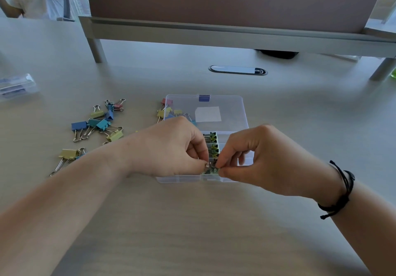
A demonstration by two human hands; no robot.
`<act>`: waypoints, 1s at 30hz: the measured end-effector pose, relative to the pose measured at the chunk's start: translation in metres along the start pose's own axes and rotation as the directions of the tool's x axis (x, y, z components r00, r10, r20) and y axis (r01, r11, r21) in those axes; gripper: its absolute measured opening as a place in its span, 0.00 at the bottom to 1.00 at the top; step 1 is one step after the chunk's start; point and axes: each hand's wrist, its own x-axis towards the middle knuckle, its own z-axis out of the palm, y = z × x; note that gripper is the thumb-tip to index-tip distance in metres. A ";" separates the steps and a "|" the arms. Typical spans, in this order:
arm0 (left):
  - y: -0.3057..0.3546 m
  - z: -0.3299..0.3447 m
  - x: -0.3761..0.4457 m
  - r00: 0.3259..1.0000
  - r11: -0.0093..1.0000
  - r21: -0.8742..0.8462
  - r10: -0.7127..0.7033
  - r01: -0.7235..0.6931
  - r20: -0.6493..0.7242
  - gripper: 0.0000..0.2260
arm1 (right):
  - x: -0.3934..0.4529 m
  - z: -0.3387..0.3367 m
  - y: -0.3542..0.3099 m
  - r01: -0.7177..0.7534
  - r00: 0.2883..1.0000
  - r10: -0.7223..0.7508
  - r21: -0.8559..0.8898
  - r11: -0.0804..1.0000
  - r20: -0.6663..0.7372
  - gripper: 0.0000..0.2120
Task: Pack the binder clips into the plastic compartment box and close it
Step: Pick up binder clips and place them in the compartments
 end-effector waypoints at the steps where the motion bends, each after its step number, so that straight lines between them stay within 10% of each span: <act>1: 0.000 -0.001 0.000 1.000 1.000 -0.009 -0.002 0.002 0.007 0.02 | 0.000 0.001 0.001 0.020 1.000 -0.020 -0.010 1.000 -0.001 0.06; 30: -0.003 -0.009 0.003 1.000 0.999 -0.032 -0.003 0.003 0.000 0.05 | -0.003 0.013 0.000 0.087 0.996 -0.074 -0.283 0.955 0.054 0.08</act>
